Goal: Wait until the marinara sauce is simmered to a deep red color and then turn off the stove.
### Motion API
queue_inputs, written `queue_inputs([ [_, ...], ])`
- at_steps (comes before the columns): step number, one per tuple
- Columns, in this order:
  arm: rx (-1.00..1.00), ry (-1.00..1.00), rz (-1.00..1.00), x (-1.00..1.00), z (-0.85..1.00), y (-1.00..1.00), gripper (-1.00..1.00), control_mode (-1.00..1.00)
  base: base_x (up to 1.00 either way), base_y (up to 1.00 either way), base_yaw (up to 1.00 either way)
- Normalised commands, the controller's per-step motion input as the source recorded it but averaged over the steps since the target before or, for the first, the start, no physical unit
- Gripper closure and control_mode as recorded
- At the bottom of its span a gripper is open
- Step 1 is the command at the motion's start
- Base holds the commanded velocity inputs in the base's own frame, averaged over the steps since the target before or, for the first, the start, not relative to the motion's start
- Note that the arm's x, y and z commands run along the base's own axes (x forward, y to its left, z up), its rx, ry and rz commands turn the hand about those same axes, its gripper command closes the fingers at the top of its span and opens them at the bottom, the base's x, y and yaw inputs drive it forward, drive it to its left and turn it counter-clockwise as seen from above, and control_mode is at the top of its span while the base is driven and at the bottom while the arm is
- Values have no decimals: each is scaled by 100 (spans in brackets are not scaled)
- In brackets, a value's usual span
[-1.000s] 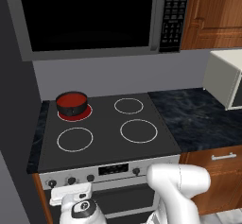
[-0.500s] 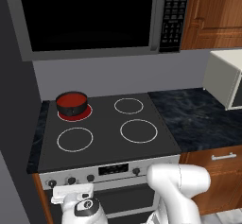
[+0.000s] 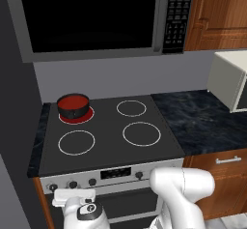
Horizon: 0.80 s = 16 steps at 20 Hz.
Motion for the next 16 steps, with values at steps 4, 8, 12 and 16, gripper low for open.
queue_inputs([
  [4, 30, 0, -14, -7, -19, -4, 100, -100, 0, 0, 0],
  [8, 33, 0, -14, -16, -21, -10, 100, -100, 0, 0, 0],
  [12, 36, 0, -14, -17, -18, -14, 100, -100, 0, 0, 0],
  [16, 35, 0, -15, -13, -14, -8, 100, -100, 0, 0, 0],
])
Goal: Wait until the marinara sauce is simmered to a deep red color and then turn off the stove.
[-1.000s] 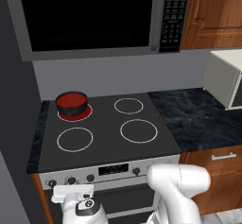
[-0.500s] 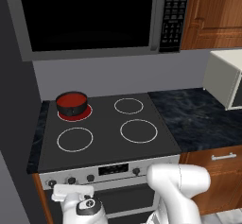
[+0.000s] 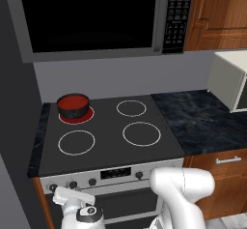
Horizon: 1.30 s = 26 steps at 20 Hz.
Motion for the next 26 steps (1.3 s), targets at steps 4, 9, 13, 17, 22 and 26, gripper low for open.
queue_inputs([
  [4, 33, 0, -17, -5, -7, 0, 100, -100, 0, 0, 0],
  [9, 36, 0, -16, -4, -4, -4, 100, -100, 0, 0, 0],
  [13, 33, 0, -14, -2, 0, -9, 100, -100, 0, 0, 0],
  [17, 14, 0, -4, 0, 0, -5, 100, -100, 0, 0, 0],
  [22, 0, 0, 0, 0, 0, 0, 100, -100, 0, 0, 0],
  [26, 7, 0, 0, 0, 0, -2, 100, -100, 0, 0, 0],
])
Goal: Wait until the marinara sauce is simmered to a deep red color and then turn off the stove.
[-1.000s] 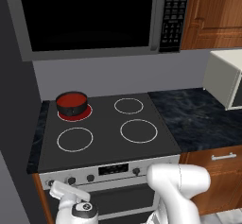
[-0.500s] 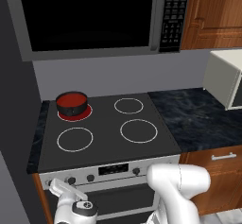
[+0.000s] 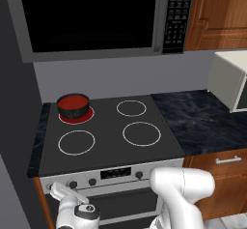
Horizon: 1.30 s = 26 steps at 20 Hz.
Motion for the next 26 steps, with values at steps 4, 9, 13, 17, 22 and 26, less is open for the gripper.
queue_inputs([
  [4, 18, -5, -3, 0, 2, -17, 100, -100, 0, 0, 0],
  [9, 23, -12, -2, 0, 1, -30, 100, -100, 0, 0, 0],
  [13, 28, -13, -4, 0, 5, -31, 100, -100, 0, 0, 0],
  [17, 27, -11, -9, 0, 10, -5, 100, -100, 0, 0, 0],
  [22, 31, -11, -11, 0, 10, -4, 100, -100, 0, 0, 0],
  [26, 42, -17, -15, -2, 12, -26, 100, -100, 0, 0, 0],
])
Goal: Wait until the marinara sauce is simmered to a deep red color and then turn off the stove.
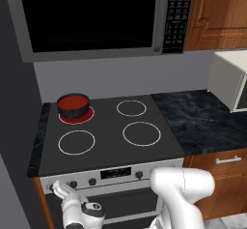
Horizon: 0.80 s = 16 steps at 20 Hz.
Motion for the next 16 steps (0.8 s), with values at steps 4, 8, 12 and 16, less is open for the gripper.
queue_inputs([
  [4, 47, -19, -16, -13, 3, -39, 100, -100, 0, 0, 0],
  [8, 49, -18, -18, -6, 4, -34, 100, -100, 0, 0, 0],
  [12, 48, -18, -21, 0, 3, -20, 100, -100, 0, 0, 0],
  [16, 50, -18, -23, -3, 0, -21, 100, -100, 0, 0, 0],
])
